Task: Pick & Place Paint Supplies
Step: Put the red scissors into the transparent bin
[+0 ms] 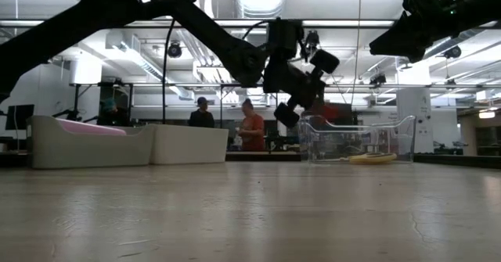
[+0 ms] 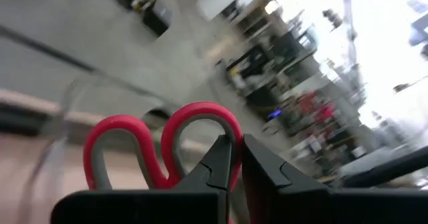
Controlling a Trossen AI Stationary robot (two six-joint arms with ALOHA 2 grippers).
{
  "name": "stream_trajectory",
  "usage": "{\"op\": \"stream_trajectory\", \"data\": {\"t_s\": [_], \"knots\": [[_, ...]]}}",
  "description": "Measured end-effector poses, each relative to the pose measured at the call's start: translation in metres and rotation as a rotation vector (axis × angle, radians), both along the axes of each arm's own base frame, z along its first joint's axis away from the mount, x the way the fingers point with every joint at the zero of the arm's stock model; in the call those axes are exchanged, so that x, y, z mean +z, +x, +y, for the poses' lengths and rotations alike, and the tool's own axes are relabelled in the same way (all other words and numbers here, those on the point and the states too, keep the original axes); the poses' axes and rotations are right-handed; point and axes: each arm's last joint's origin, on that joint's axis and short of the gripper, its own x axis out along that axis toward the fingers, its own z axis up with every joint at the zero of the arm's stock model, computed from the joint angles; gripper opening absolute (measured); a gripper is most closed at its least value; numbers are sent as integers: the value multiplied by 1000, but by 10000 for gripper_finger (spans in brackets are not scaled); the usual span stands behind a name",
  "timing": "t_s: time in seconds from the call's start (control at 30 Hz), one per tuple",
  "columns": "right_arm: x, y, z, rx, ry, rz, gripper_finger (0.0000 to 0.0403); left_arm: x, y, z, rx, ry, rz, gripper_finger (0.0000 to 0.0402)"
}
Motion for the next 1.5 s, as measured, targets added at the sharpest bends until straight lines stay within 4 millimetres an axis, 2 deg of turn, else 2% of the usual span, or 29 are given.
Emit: {"op": "stream_trajectory", "data": {"t_s": [0.1,0.4,0.63,0.77,1.5], "knots": [[0,0,0,0,0,0,137,-8,0,-1,-9,-37,47,22],[0,0,0,0,0,0,137,-10,-1,-1,2,-86,21,23],[0,0,0,0,0,0,137,-9,-3,1,88,-149,-76,42],[0,0,0,0,0,0,137,-9,-4,2,137,-152,-93,46],[0,0,0,0,0,0,137,-14,-5,2,151,-139,-10,48]]}}
